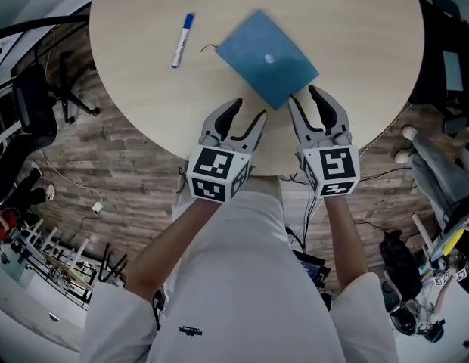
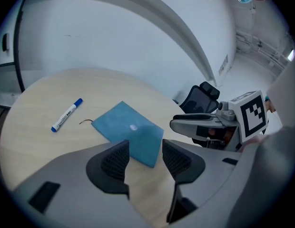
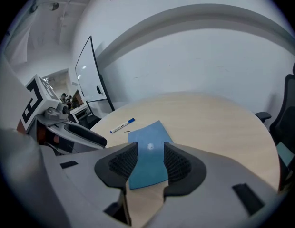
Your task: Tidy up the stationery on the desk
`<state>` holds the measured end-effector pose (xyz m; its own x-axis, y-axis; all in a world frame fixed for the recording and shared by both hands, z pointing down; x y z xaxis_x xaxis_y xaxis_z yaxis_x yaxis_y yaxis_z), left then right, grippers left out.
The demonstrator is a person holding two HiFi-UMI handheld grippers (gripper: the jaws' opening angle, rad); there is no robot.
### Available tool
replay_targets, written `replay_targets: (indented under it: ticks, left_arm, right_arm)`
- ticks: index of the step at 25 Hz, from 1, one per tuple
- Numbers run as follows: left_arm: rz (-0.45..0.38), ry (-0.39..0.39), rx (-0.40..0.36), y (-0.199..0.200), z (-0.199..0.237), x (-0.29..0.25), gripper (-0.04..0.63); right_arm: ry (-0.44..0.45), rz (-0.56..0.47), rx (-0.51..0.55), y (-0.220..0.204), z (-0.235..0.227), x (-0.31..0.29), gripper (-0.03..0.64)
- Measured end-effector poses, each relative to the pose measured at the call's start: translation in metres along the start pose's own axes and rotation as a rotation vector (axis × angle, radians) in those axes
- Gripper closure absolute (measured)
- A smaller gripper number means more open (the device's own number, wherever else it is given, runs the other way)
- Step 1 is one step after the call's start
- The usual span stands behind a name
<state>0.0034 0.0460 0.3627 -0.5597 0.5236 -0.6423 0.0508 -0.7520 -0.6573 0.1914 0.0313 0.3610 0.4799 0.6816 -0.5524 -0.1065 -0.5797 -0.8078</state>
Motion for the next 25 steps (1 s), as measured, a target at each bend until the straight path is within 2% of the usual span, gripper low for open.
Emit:
replay_targets:
  ticks: [8, 20, 25]
  left_arm:
    - [-0.002, 0.022, 0.089, -0.018, 0.008, -0.032, 0.356]
    - [0.01, 0.084, 0.145, -0.036, 0.024, -0.069, 0.354]
    - [0.032, 0.094, 0.153, -0.042, 0.028, -0.084, 0.354]
  right_arm:
    - [0.022, 0.041, 0.023, -0.015, -0.029, -0.027, 0.413]
    - [0.042, 0.114, 0.059, -0.032, -0.062, -0.07, 0.374]
    - [0.088, 0.15, 0.102, -0.04, -0.067, -0.082, 0.374]
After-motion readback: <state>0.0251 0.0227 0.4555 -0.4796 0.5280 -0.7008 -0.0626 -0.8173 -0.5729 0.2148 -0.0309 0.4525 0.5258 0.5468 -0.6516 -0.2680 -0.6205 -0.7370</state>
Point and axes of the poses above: the fingertips, and each gripper's own axes: x backward along the fingers, z to its left, y out of its top, the point moved 10 cm from there along x, backward along the fingers, and after that the axes turned 5 degrees about -z, right-handed, at the moved point
